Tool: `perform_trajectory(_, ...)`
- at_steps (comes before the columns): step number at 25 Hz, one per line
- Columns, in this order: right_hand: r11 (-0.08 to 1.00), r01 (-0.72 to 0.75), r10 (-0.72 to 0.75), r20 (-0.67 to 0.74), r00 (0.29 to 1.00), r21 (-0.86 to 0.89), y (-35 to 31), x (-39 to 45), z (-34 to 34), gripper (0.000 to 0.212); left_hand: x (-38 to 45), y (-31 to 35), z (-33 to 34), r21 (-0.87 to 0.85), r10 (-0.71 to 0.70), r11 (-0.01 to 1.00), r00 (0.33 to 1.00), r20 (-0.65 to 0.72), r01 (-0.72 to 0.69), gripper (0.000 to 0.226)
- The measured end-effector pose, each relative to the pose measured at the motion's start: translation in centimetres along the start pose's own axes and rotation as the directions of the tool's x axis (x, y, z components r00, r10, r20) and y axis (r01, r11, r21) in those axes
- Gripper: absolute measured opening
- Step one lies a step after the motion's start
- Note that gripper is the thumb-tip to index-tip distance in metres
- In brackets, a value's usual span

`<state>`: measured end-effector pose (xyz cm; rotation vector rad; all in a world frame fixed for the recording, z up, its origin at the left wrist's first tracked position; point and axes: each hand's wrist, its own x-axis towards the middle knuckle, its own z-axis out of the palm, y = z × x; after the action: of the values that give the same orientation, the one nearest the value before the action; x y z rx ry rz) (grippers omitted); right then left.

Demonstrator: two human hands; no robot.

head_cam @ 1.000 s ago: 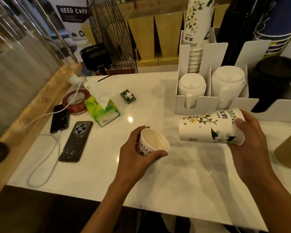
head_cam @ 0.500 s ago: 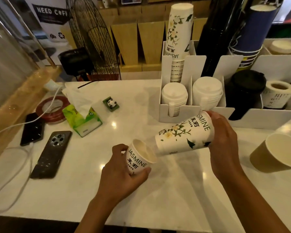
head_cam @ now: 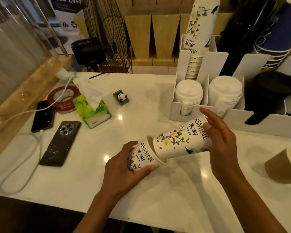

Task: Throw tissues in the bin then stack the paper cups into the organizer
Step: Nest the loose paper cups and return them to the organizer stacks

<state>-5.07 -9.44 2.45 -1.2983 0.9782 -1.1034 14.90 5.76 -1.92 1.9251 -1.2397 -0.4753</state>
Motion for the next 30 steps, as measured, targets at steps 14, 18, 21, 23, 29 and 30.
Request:
perform_trajectory(14, 0.949, 0.194, -0.113, 0.307, 0.945, -0.247, 2.2, -1.9, 5.4, 0.043, 0.2, -0.7, 0.0, 0.001, 0.063, 0.998, 0.998, -0.010, -0.063, 0.074)
perform_trajectory(18, 0.939, 0.218, -0.117, 0.348, 0.930, -0.267, 2.6, -2.4, 6.5, 0.045, 0.3, -0.8, -0.1, -0.054, 0.075, 0.996, 0.997, -0.024, -0.077, 0.069)
perform_trajectory(21, 0.941, 0.199, -0.084, 0.381, 0.921, -0.275, 3.2, -3.4, 7.3, 0.042, 0.2, -0.9, -0.2, -0.077, 0.075, 0.994, 0.997, -0.029, -0.077, 0.069)
perform_trajectory(23, 0.939, 0.186, -0.038, 0.447, 0.894, -0.290, 2.6, -3.4, 7.6, 0.041, 0.5, -0.9, -0.1, -0.125, 0.093, 0.987, 0.995, -0.045, -0.098, 0.068)
perform_trajectory(29, 0.500, 0.578, -0.110, 0.615, 0.781, -0.645, -2.9, -0.1, 5.8, 0.045, 3.3, 2.2, 3.8, -0.231, 0.025, 0.973, 0.989, 0.145, 0.010, 0.063)
perform_trajectory(30, 0.426, 0.615, -0.111, 0.636, 0.764, -0.664, -3.1, -0.2, 5.6, 0.045, 3.5, 2.4, 4.8, -0.218, 0.009, 0.975, 0.984, 0.176, 0.030, 0.060)
